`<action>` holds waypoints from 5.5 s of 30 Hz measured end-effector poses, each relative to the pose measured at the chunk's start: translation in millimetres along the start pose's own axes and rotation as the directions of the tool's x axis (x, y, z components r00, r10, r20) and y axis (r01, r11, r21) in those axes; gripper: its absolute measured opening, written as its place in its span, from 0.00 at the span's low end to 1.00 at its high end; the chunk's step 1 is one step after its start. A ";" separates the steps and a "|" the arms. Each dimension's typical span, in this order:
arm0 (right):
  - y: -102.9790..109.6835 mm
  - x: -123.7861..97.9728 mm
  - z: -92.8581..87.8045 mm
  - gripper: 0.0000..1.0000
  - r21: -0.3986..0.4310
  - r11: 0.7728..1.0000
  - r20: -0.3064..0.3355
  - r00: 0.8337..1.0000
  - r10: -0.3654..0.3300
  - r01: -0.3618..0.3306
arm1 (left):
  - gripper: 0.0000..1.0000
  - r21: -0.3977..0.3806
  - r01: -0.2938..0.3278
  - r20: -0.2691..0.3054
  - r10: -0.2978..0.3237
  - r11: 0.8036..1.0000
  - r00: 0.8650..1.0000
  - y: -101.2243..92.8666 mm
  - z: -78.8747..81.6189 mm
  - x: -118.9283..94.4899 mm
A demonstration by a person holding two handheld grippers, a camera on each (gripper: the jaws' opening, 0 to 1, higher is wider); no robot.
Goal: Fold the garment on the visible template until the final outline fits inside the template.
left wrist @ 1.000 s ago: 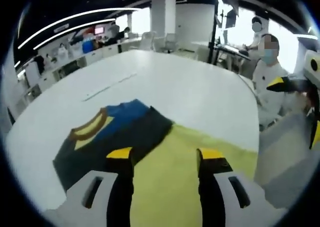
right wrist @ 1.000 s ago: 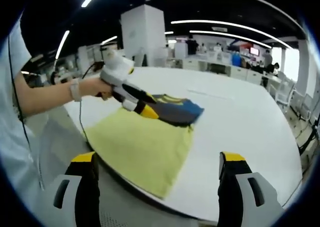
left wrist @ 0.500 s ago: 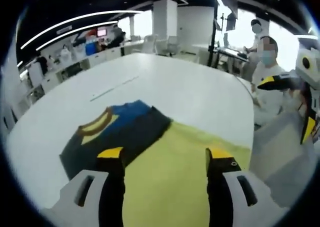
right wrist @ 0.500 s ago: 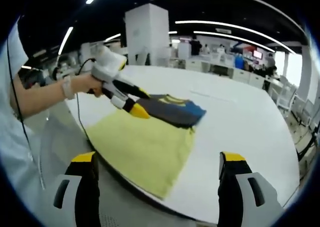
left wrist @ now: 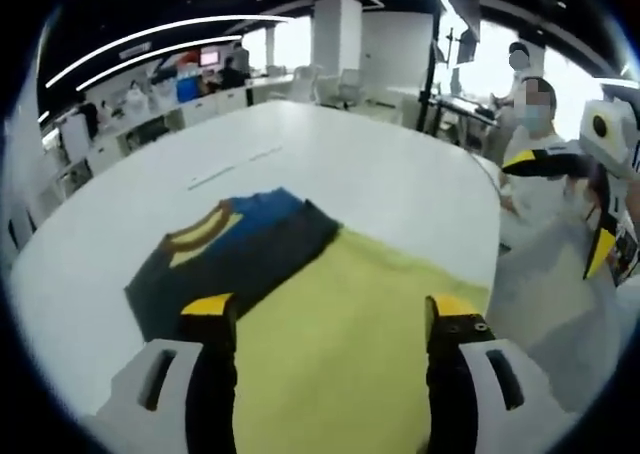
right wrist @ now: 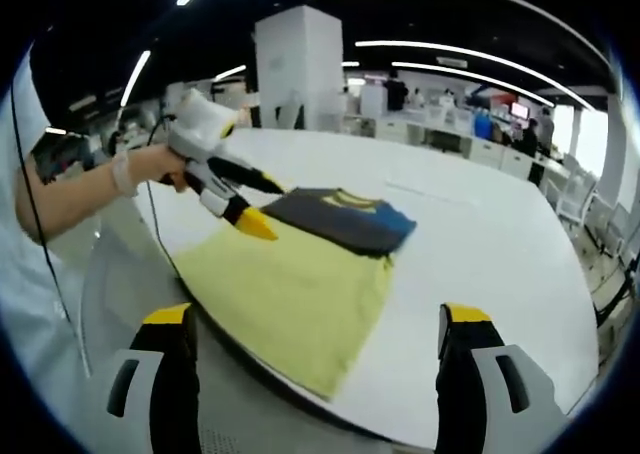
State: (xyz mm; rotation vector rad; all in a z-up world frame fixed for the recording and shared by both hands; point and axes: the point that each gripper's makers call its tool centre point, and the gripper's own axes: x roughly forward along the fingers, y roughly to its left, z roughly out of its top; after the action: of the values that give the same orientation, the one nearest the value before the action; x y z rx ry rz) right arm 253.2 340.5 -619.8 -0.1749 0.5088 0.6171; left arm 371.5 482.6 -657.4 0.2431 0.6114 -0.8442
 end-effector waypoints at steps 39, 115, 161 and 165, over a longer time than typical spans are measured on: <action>9.0 24.5 23.3 1.00 -0.073 0.997 -0.005 1.000 0.020 -0.020 | 0.95 -0.027 -0.053 0.055 0.055 0.998 0.997 17.8 -7.1 -62.5; 10.1 36.4 20.1 1.00 -0.067 0.998 -0.046 0.999 -0.001 -0.003 | 1.00 -0.071 -0.070 0.057 0.075 0.995 0.996 26.3 -44.4 -108.5; -5.7 56.7 -34.0 1.00 0.037 0.999 -0.158 0.987 0.004 0.001 | 0.97 -0.231 -0.124 -0.082 0.108 0.965 0.991 47.6 -123.5 -110.7; -5.4 57.4 -40.4 1.00 0.044 0.999 -0.172 0.985 0.010 -0.003 | 0.97 -0.247 -0.125 -0.092 0.105 0.961 0.990 45.2 -130.3 -110.7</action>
State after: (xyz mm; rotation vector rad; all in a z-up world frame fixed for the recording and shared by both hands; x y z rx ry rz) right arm 280.1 353.0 -683.6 -0.1865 0.6899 0.5994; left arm 296.5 637.5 -697.9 0.0788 0.7642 -0.6384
